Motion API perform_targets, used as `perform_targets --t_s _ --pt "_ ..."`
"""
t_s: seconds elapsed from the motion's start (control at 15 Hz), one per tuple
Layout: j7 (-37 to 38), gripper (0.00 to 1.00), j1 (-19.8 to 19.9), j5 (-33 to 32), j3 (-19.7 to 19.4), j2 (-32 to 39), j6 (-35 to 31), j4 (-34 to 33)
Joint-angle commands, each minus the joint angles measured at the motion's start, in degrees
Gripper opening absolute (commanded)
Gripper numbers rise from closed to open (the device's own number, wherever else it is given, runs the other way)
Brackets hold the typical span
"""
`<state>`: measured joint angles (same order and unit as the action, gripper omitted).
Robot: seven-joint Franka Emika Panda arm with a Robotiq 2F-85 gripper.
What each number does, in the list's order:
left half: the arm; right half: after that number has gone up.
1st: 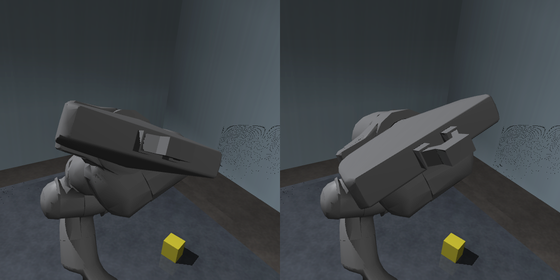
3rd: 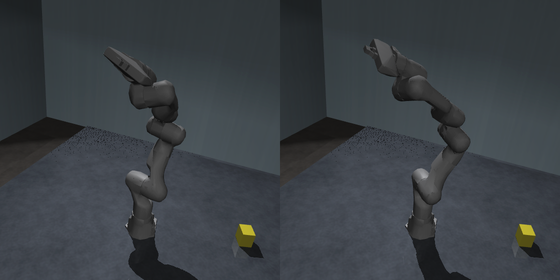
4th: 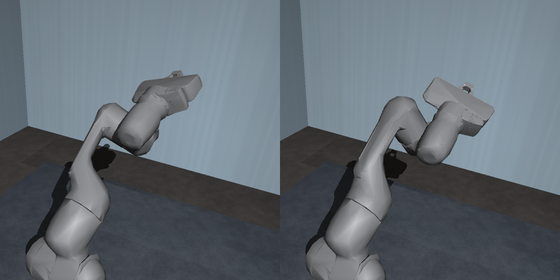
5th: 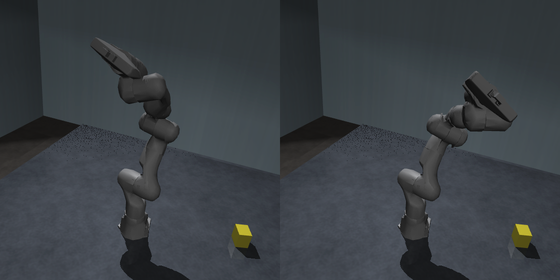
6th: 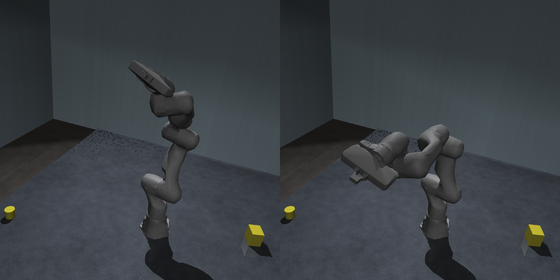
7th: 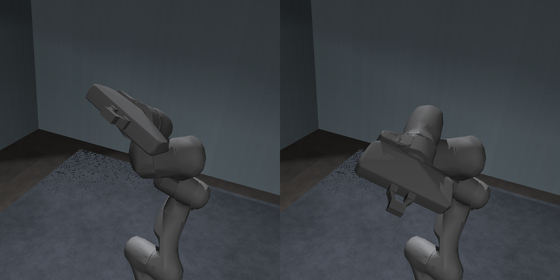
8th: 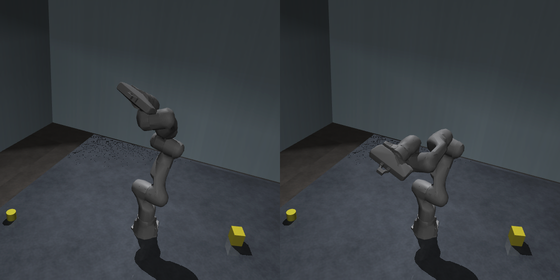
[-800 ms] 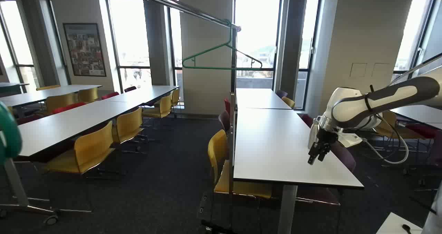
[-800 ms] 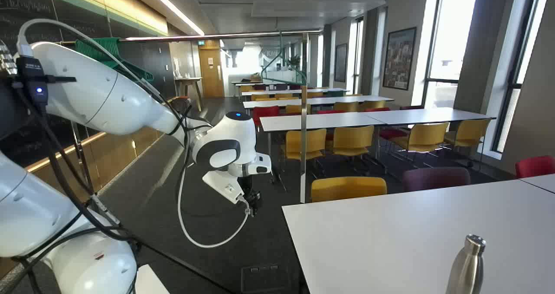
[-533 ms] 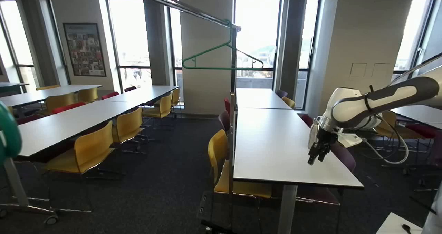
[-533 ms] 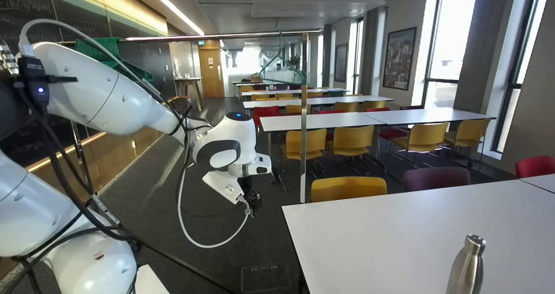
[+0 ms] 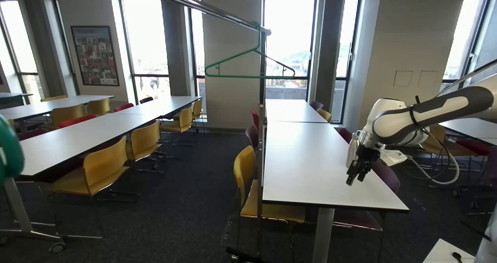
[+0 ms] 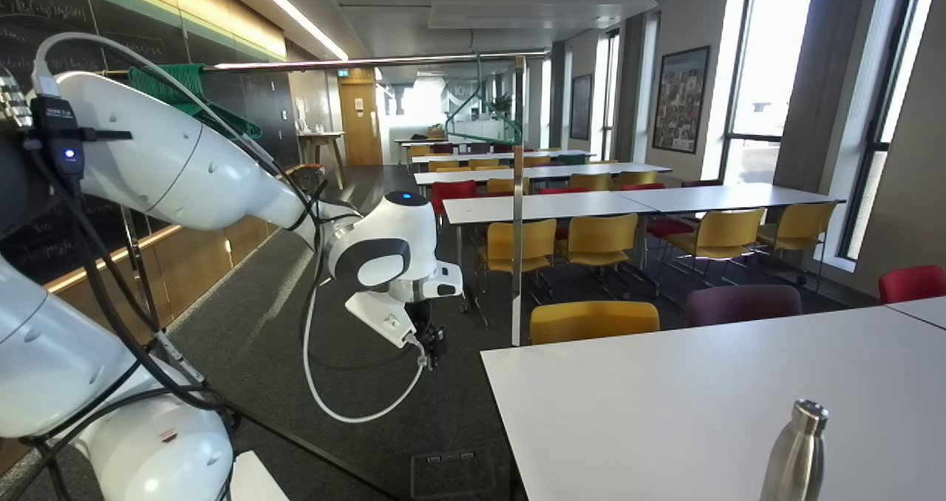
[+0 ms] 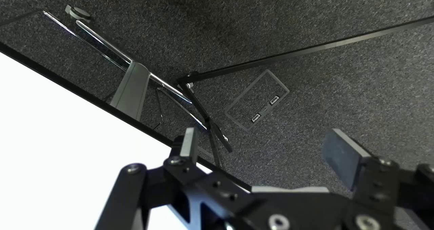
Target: Put one green hanger on the table.
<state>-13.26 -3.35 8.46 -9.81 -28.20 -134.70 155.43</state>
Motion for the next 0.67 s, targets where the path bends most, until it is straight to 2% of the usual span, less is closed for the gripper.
perform_targets --t_s 0.0,0.4,0.6 --pt "-1.7 1.0 0.5 0.4 0.6 0.4 -1.2 -0.5" --pt "-3.3 1.0 -0.2 -5.0 2.9 5.6 -20.1 -4.2" --pt "-3.0 1.0 -1.7 -5.2 3.8 7.7 -30.3 -6.3"
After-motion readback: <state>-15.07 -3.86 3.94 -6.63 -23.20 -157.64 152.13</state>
